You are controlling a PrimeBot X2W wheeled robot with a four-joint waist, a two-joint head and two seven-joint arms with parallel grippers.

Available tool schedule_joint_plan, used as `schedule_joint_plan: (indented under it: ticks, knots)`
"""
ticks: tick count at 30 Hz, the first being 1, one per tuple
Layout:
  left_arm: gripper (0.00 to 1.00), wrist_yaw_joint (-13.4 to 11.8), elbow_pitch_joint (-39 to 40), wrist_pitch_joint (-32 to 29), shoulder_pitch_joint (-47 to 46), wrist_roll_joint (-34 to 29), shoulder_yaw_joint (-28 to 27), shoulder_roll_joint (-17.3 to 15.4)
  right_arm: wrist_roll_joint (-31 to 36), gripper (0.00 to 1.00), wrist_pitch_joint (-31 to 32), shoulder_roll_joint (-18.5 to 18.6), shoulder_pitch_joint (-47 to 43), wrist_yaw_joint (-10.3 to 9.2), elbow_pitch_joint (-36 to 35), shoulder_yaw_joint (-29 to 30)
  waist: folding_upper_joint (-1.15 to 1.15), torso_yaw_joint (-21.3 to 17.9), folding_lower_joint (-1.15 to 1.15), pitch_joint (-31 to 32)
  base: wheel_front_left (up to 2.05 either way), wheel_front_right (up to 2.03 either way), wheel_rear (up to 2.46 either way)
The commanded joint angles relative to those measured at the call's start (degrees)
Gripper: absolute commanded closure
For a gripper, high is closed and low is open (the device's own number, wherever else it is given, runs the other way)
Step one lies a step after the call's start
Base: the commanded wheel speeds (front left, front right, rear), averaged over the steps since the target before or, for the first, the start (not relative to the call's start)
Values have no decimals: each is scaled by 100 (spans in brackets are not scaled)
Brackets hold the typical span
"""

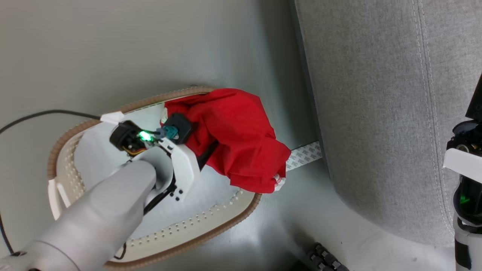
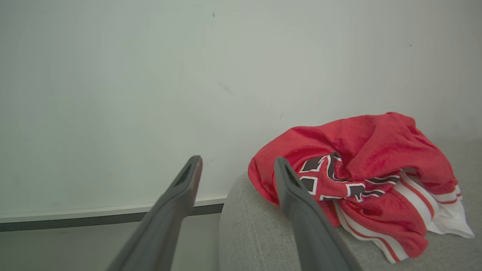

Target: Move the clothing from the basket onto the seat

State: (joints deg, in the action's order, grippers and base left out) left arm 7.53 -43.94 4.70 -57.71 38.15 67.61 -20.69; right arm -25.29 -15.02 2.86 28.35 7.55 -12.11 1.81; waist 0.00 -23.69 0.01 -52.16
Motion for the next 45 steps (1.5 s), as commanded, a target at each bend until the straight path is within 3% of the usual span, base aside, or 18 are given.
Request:
schedule_joint_plan:
  ticks: [1,10,18,19,20,21,30,45]
  knots:
    - [0,-6,-6,49,-90,116,43,-19,-47,0,-11,-6,87,-13,11,-17,0,-27,-1,-31,0,0,0]
    - [0,-6,154,150,-360,354,477,134,-62,0,-11,-6,13,-13,36,-37,0,-32,-1,-102,0,0,0]
    - [0,-6,488,-69,-367,280,579,2,-85,0,-11,-6,-79,-13,40,-72,0,-50,-1,-138,0,0,0]
    - [24,-6,518,-86,-358,248,580,-12,-89,0,-11,-6,-77,-13,53,-69,0,-51,-1,-140,0,0,0]
    - [67,-6,555,-63,-350,235,581,-28,-92,0,-11,-6,-58,-13,76,-62,0,-51,-1,-140,0,0,0]
    - [100,-6,585,-55,-335,256,581,-45,-90,0,-11,-6,-39,-13,92,-59,0,-51,-1,-136,0,0,0]
    - [100,-6,798,46,-301,203,580,-192,-120,0,-11,-5,111,-13,183,-105,0,-86,-1,-12,0,0,0]
    - [100,-6,730,610,-21,478,580,-30,228,0,-11,-5,-103,-13,371,199,0,314,-1,781,0,0,0]
